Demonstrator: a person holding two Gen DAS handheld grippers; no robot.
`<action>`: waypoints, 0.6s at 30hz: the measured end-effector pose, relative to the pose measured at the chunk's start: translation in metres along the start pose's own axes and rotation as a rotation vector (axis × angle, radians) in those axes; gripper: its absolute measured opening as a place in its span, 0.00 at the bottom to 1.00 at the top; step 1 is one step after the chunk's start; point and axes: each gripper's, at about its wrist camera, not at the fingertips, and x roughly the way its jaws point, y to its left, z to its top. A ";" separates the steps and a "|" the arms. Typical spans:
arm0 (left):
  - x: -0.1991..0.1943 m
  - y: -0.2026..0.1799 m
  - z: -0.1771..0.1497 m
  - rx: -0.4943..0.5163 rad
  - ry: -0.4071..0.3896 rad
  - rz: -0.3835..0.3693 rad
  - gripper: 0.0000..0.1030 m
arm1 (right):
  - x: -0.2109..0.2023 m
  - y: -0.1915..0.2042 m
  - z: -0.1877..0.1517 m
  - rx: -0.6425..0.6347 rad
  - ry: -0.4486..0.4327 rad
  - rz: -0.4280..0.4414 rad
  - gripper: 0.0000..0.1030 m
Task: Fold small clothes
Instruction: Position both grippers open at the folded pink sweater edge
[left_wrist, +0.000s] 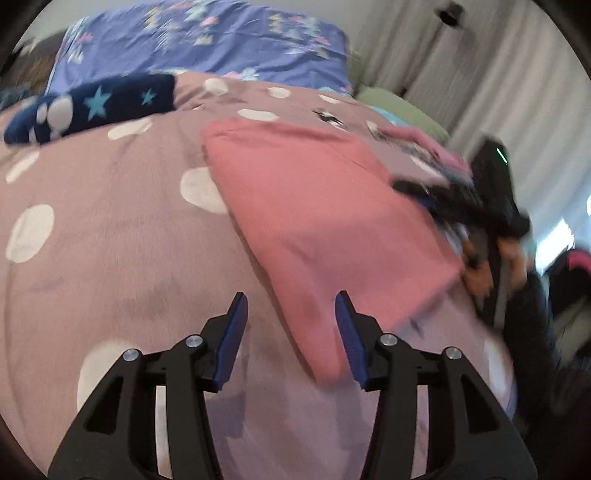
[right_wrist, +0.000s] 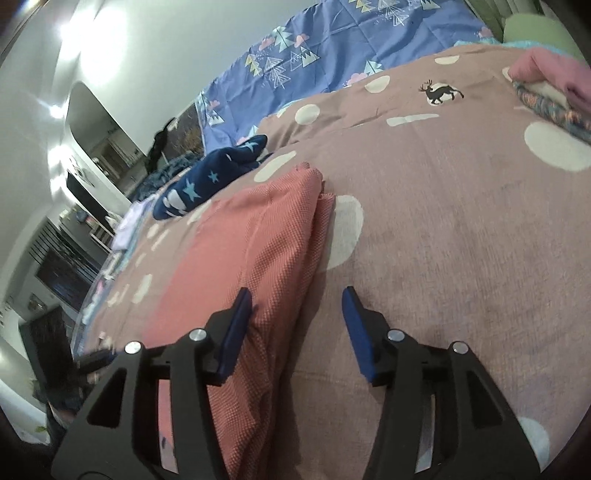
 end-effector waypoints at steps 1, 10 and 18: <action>-0.004 -0.010 -0.008 0.042 0.004 0.015 0.48 | 0.000 0.001 -0.001 -0.008 -0.001 -0.002 0.52; 0.001 -0.049 -0.026 0.261 0.012 0.297 0.49 | 0.001 0.011 -0.004 -0.057 -0.004 -0.013 0.61; 0.014 -0.054 -0.021 0.282 0.034 0.346 0.49 | 0.001 0.012 -0.005 -0.064 -0.004 -0.008 0.63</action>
